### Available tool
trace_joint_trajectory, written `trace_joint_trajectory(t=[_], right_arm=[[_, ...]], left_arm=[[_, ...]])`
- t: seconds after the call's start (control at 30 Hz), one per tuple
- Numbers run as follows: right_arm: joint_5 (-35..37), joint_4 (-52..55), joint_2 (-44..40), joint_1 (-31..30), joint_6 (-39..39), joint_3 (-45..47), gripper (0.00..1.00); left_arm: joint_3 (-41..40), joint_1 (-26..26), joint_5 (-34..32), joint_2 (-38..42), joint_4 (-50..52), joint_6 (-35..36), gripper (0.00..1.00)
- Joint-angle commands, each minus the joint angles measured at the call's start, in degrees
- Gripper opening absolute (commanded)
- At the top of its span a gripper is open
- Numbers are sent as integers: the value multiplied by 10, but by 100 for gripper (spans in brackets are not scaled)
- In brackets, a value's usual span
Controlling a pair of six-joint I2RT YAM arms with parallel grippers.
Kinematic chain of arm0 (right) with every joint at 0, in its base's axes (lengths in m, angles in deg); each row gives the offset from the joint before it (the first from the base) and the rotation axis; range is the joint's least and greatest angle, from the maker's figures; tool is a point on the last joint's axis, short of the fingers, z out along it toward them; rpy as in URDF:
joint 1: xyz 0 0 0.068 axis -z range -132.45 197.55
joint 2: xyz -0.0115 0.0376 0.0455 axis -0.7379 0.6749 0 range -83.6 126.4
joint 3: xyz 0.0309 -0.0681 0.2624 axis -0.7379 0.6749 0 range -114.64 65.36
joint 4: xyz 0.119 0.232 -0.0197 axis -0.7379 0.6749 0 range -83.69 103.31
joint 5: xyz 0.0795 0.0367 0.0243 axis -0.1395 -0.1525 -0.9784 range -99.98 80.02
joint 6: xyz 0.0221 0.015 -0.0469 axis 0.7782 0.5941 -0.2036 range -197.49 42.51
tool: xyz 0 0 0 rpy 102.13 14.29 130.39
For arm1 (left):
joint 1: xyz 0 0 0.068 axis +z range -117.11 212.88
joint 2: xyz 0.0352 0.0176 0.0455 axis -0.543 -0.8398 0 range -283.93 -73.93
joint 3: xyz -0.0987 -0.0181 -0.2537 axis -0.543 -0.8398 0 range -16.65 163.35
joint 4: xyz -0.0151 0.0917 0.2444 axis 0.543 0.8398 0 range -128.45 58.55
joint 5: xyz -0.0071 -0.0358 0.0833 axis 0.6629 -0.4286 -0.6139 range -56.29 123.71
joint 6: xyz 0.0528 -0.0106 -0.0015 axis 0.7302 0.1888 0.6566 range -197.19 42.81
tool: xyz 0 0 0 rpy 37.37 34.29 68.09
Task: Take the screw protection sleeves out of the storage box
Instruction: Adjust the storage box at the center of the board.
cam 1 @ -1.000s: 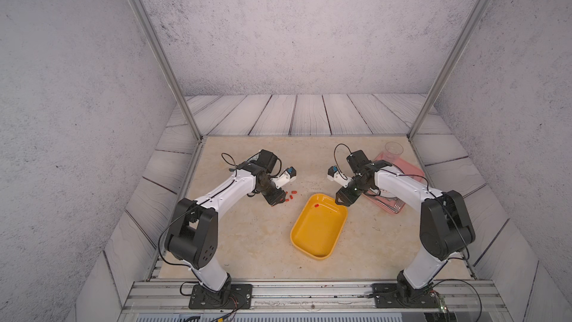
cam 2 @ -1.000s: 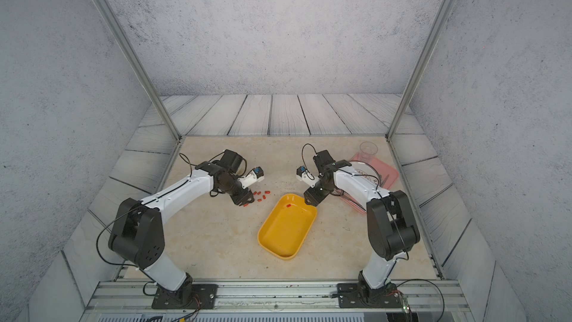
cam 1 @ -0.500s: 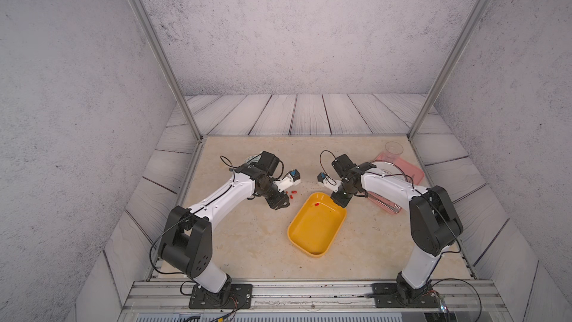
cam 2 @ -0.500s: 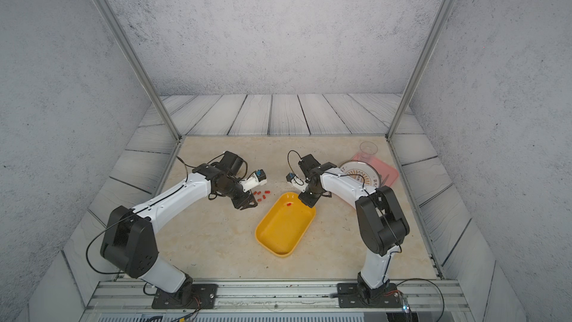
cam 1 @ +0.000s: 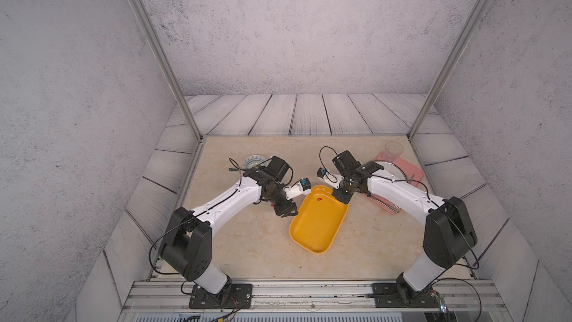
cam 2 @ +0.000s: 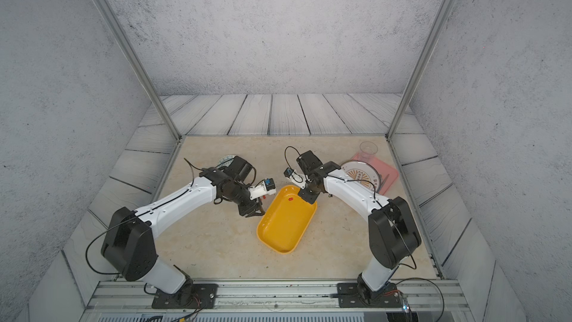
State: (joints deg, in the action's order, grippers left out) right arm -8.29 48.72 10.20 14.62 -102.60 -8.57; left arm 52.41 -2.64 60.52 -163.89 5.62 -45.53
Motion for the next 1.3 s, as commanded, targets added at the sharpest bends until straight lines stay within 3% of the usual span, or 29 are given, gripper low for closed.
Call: trace_joint_trajectory(t=[0.0,0.53,0.73,1.27], right_arm=[[25,-7,-1,-4,-7,7,0],[-106,19,95,41,-8,6,4],[-171,70,118,64,-21,-26,0],[-258,163,180,93,-74,-93,0]], left_arm=[[-8,-25,-2,-10,1,17,48],[32,-119,-18,-66,32,36,44],[50,-125,19,-76,36,16,45],[56,-155,5,-109,22,25,45]])
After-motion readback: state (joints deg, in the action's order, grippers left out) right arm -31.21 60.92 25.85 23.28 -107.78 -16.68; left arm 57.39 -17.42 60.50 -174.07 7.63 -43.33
